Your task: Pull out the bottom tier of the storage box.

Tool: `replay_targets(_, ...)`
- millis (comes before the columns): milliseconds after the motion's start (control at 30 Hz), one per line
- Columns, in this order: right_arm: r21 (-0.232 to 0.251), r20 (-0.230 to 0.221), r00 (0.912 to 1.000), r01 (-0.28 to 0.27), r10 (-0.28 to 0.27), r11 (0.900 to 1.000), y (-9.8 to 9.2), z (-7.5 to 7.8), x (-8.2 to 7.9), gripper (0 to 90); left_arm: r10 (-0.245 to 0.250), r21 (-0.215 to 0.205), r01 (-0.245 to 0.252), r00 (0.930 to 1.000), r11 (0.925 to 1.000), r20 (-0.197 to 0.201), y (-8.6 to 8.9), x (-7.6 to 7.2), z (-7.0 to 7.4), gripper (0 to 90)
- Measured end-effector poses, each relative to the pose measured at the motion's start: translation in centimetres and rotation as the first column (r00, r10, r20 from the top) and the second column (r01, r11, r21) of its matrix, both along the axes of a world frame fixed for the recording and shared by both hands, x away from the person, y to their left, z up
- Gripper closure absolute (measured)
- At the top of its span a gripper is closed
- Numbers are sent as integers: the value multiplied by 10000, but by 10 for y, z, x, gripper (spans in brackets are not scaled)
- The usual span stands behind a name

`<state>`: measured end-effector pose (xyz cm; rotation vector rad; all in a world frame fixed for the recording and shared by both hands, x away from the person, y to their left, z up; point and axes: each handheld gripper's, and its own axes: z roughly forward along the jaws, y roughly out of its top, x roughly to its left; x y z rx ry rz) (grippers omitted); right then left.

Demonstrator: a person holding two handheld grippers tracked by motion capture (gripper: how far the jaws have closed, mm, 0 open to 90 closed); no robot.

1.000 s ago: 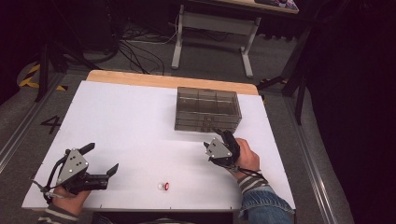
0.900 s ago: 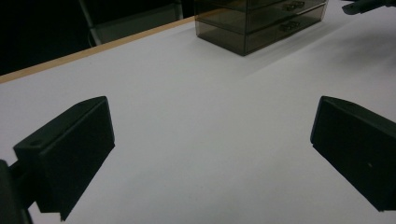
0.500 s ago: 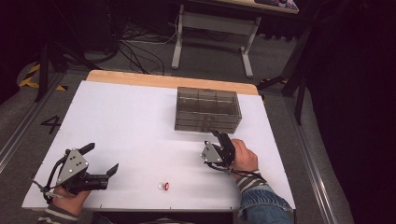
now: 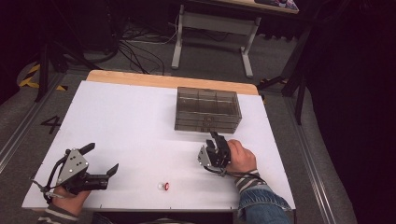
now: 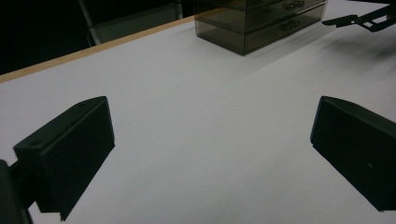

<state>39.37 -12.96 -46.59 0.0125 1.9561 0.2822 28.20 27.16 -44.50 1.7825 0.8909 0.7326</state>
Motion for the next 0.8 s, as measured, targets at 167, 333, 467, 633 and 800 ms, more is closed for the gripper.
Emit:
replay_targets(167, -259, 171, 9998, 40, -36, 9997, 1, -3, 1, 593, -1, 11, 1, 10000, 10000, 20, 0, 0, 0, 4)
replay_targets(333, -526, 397, 9991, 180, -159, 9985, 2, -7, 3, 615, -8, 0, 8, 10000, 10000, -4, 0, 0, 0, 4)
replay_targets(467, -903, 922, 9954, 355, -272, 9953, 3, -12, 4, 641, -6, 42, 7, 10000, 10000, -18, -1, 0, 0, 4)
replay_targets(633, -1188, 1266, 9917, 370, -219, 9922, 4, -16, 6, 661, 4, 20, -4, 10000, 10000, -5, 0, 0, 0, 4)
replay_targets(800, -1476, 1501, 9885, 422, -198, 9881, 7, -20, 6, 679, 1, 26, -1, 10000, 10000, -3, 0, 0, 0, 4)
